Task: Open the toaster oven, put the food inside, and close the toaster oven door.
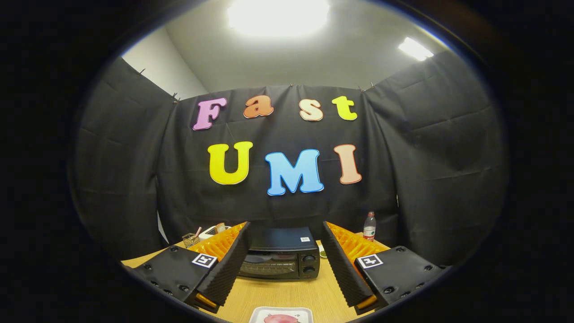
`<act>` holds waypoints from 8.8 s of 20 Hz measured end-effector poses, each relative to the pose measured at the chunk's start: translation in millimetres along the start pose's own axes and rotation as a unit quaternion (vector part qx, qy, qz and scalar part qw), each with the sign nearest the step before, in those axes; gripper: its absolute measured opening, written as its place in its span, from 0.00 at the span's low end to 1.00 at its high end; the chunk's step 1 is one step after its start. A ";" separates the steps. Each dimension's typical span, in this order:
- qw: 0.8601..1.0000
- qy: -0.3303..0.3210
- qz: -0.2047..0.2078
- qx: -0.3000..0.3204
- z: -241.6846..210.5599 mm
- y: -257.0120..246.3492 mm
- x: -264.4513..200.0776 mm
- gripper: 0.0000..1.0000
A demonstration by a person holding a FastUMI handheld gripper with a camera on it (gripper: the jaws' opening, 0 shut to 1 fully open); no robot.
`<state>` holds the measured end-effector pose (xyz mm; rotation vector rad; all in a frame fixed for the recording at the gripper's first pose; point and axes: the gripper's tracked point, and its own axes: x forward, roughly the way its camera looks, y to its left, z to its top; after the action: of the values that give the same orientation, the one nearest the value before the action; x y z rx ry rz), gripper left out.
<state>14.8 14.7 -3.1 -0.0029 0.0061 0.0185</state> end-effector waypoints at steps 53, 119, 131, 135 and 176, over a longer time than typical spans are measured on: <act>0.978 0.207 0.017 -0.025 -209.0 90.9 191.6 0.99; 0.742 0.639 0.175 0.102 -295.7 -30.2 -55.3 0.96; 0.683 0.702 0.171 0.106 -337.6 -40.9 -65.8 0.66; 0.678 0.707 0.166 0.116 -341.6 -45.8 -66.4 0.34; 0.747 0.504 -0.045 0.432 -284.3 89.9 -6.1 0.02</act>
<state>5.3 103.7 -287.5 0.9314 1.1166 -0.0875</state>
